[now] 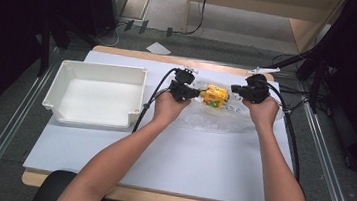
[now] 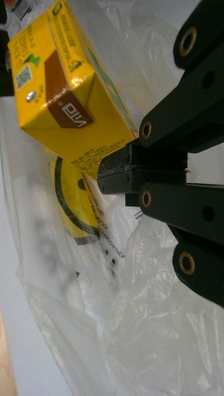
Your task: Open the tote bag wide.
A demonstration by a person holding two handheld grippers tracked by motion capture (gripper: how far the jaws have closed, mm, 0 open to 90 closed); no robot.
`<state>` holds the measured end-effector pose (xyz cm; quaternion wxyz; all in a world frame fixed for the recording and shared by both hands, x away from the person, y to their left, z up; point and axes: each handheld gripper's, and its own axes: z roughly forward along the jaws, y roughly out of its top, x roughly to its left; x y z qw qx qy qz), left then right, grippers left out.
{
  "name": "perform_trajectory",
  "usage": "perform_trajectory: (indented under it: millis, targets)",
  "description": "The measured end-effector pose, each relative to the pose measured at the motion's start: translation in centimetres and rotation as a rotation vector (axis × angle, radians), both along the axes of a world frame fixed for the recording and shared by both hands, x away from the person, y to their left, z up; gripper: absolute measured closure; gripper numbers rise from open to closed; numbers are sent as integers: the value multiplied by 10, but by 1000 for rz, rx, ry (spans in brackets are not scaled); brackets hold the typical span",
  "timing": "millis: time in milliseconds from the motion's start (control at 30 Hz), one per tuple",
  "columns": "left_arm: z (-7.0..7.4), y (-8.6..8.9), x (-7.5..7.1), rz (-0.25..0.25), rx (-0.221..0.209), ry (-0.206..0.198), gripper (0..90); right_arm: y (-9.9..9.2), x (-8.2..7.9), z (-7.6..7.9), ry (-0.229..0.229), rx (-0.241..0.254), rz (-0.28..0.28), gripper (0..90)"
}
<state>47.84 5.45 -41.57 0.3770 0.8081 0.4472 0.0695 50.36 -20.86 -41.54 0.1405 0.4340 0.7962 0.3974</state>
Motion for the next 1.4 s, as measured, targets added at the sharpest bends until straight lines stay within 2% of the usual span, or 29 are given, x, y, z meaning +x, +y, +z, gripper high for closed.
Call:
perform_trajectory:
  millis: [333, 833, 1100, 1233, 1400]
  targets:
    - [-24, 4, -13, 11, -26, 30, 900, 11, 10, -22, 40, -7, -1, 900]
    - [-48, 6, -40, -40, -15, 53, 900, 20, 22, -45, 85, -12, 6, 900]
    - [-51, 9, -52, -81, -1, 58, 900, 25, 38, -56, 109, -22, -11, 900]
    - [-52, 13, -58, -87, -8, 63, 900, 28, 45, -58, 111, -53, -18, 900]
    - [-52, 19, -67, -115, -1, 66, 900, 31, 54, -58, 115, -57, -34, 900]
